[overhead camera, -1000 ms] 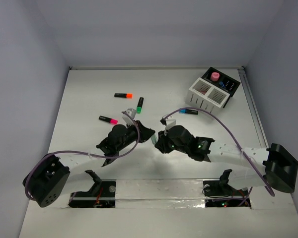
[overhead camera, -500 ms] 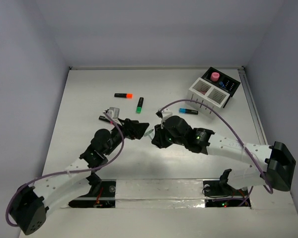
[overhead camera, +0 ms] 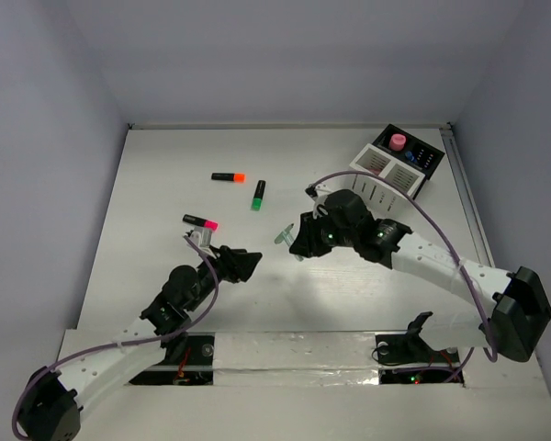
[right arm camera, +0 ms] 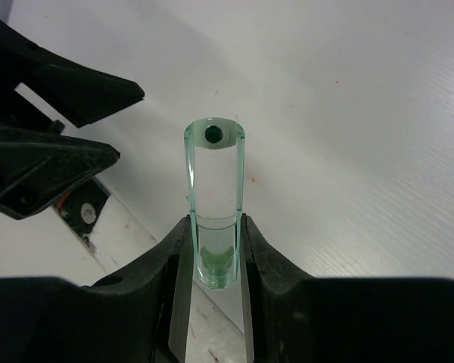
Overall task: Sort the stationery into containers
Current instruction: Close the pen cap on the pen.
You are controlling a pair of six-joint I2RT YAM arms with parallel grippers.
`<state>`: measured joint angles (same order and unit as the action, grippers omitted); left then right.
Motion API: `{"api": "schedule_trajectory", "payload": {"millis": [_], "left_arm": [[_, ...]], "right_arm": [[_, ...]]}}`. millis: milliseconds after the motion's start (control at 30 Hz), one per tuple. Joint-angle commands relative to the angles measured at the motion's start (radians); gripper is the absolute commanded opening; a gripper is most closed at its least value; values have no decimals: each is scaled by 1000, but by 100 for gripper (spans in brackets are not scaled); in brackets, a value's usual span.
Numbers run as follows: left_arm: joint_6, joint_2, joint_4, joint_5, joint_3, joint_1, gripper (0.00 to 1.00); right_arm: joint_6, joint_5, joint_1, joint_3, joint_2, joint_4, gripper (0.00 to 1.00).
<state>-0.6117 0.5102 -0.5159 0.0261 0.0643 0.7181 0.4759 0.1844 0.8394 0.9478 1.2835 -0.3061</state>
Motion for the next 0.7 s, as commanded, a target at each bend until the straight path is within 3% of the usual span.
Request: {"api": "schedule_trajectory", "payload": {"millis": [0, 233, 400, 667], "left_arm": [[3, -22, -140, -50, -26, -2, 58], [52, 82, -309, -35, -17, 86, 57], [107, 204, -423, 55, 5, 164, 57], [156, 206, -434, 138, 17, 202, 58]], "right_arm": [[23, 168, -28, 45, -39, 39, 0], [75, 285, -46, 39, -24, 107, 0], [99, 334, -66, 42, -19, 124, 0], [116, 389, -77, 59, -32, 114, 0]]}}
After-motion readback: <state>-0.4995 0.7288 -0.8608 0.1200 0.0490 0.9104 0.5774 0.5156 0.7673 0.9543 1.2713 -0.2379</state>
